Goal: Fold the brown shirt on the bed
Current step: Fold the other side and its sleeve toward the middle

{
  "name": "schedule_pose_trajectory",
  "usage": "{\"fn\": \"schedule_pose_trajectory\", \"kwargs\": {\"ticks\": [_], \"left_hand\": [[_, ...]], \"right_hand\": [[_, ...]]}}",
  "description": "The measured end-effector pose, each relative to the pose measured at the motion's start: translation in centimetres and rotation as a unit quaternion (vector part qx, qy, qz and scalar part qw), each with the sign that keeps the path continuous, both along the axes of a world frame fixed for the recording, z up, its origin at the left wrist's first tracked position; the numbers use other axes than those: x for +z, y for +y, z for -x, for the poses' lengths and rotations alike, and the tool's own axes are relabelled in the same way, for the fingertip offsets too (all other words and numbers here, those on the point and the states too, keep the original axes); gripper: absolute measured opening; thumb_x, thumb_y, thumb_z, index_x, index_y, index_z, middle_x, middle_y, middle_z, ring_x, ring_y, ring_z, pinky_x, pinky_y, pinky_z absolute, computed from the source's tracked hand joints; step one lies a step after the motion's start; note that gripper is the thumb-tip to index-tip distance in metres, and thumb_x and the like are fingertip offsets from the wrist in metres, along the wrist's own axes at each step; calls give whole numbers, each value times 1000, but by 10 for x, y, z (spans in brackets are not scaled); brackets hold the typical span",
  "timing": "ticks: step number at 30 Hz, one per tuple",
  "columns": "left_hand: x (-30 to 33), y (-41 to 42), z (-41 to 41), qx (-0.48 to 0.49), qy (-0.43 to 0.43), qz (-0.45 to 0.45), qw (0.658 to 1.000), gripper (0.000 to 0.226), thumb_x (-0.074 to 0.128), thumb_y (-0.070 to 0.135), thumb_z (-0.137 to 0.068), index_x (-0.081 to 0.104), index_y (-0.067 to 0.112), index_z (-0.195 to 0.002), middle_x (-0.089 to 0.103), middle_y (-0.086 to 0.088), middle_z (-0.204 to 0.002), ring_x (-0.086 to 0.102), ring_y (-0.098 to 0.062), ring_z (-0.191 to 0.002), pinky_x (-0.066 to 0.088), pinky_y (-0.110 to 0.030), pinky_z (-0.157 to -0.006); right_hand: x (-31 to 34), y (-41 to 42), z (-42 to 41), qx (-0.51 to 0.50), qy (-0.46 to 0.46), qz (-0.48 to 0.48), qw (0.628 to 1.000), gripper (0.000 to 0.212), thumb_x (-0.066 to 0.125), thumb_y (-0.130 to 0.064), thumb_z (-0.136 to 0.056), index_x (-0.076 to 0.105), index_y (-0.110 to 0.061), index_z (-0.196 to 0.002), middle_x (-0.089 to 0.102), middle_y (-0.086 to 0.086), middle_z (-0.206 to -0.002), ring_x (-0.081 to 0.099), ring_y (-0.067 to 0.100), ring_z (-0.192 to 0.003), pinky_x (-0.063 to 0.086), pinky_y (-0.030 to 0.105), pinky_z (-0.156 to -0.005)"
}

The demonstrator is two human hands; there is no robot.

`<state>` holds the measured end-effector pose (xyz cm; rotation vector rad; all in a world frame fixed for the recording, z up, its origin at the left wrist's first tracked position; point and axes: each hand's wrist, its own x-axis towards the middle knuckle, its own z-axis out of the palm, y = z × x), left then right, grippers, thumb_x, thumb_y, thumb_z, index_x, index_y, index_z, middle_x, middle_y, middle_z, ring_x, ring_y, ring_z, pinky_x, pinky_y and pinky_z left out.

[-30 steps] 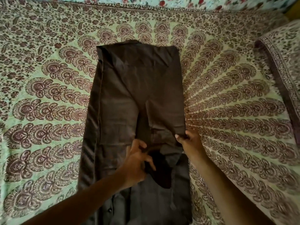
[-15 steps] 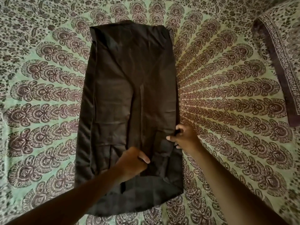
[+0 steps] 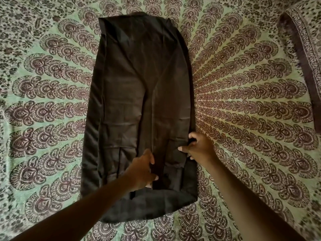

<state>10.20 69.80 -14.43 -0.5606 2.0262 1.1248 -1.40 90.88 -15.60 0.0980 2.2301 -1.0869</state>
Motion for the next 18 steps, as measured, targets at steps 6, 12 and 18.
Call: {"fn": "schedule_pose_trajectory", "kwargs": {"ticks": [6, 12, 18], "left_hand": [[-3, -14, 37, 74, 34, 78, 994, 22, 74, 19, -90, 53, 23, -84, 66, -15, -96, 73, -26, -73, 65, -45, -68], [9, -4, 88, 195, 151, 94, 964, 43, 82, 18, -82, 46, 25, -104, 69, -8, -94, 72, -25, -81, 63, -42, -76], [-5, 0, 93, 190, 129, 89, 969, 50, 79, 10, -82, 39, 34, -99, 63, -18, -105, 70, -38, -91, 63, -53, -79]], "right_hand": [[1, -5, 13, -71, 42, 12, 997, 29, 88, -13, -78, 61, -21, -86, 72, 18, -75, 65, 14, -48, 46, 20, -41], [-6, -11, 36, -79, 75, -3, 994, 30, 89, -8, -75, 66, -15, -92, 74, 13, -75, 74, 32, -66, 62, 48, -59], [-14, -15, 39, -74, 74, -20, 994, 30, 90, -8, -72, 64, -20, -80, 73, 7, -72, 74, 25, -71, 62, 53, -68]]}}
